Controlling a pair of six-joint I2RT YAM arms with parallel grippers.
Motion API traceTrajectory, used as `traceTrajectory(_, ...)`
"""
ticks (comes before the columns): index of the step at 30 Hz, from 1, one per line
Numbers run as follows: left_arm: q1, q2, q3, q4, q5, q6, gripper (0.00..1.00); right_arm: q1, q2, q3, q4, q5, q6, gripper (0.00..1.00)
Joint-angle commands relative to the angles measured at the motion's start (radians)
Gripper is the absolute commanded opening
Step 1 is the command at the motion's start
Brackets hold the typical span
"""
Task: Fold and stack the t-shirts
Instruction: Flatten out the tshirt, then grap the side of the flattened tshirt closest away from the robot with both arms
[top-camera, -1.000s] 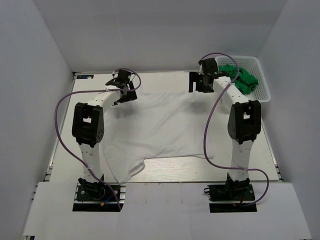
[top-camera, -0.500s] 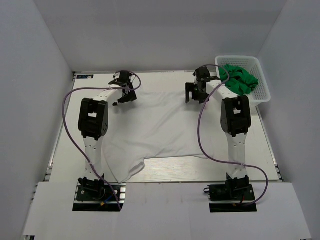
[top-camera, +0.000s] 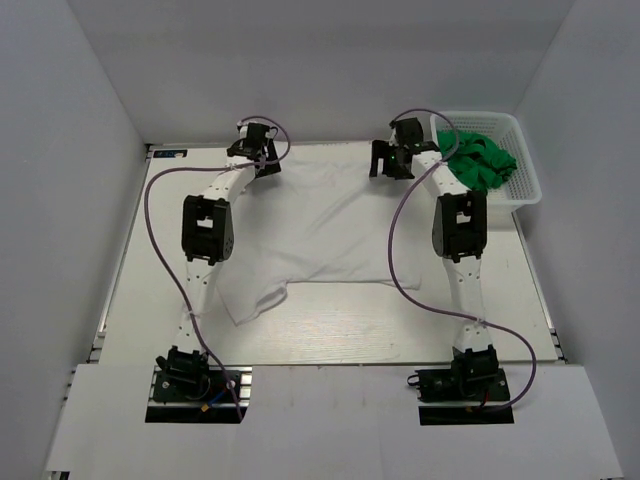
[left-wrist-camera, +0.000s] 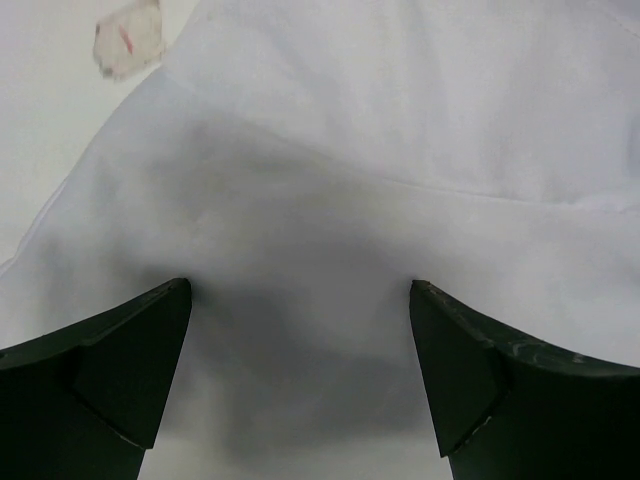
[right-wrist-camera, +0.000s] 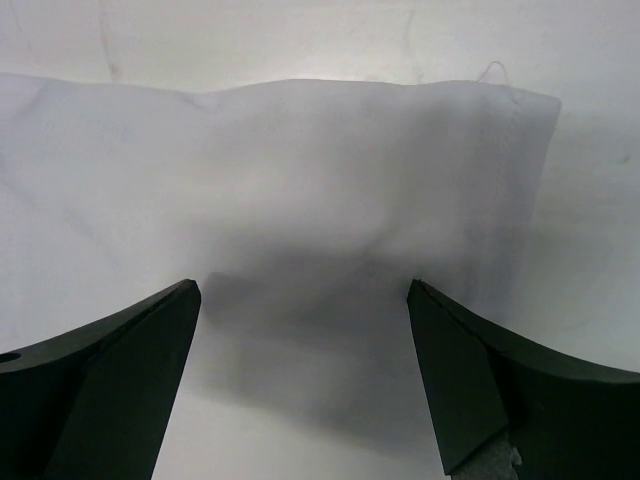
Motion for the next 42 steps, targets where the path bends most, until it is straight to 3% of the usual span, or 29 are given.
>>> traceTrajectory(1,0.019,0.083,0.1,-0.003,0.036,0.028,1.0,-0.055,0.036,0.024,0.118,-0.048,0.033,0.9)
traceTrajectory(5,0.042,0.048,0.131,0.041,0.088,0.054,1.0,-0.064,-0.027,0.095,0.135,-0.1,-0.059,0.9)
traceTrajectory(9,0.042,-0.094,0.131,0.038,0.14,0.076,1.0,-0.044,-0.188,-0.014,0.168,-0.154,-0.145,0.9)
traceTrajectory(12,0.042,-0.22,0.028,0.011,0.154,0.076,1.0,-0.015,-0.349,-0.101,0.14,-0.161,-0.162,0.9)
traceTrajectory(18,0.021,-0.671,-0.424,-0.126,0.133,-0.082,1.0,0.028,-0.619,-0.452,0.105,-0.181,-0.04,0.9)
traceTrajectory(21,0.021,-0.873,-0.753,-0.215,0.227,-0.214,1.0,0.042,-0.761,-0.74,0.14,-0.168,0.029,0.9)
traceTrajectory(23,0.012,-0.967,-0.88,-0.229,0.266,-0.233,1.0,0.048,-0.888,-0.884,0.172,-0.161,0.069,0.9)
traceTrajectory(29,0.012,-1.265,-1.301,-0.382,0.356,-0.323,1.0,0.042,-1.117,-1.173,0.215,-0.077,0.138,0.9)
traceTrajectory(35,0.012,-1.333,-1.555,-0.362,0.424,-0.374,1.0,0.036,-1.177,-1.273,0.205,-0.049,0.171,0.9)
traceTrajectory(42,0.012,-1.29,-1.577,-0.247,0.383,-0.365,1.0,0.039,-1.162,-1.27,0.16,-0.056,0.174,0.9)
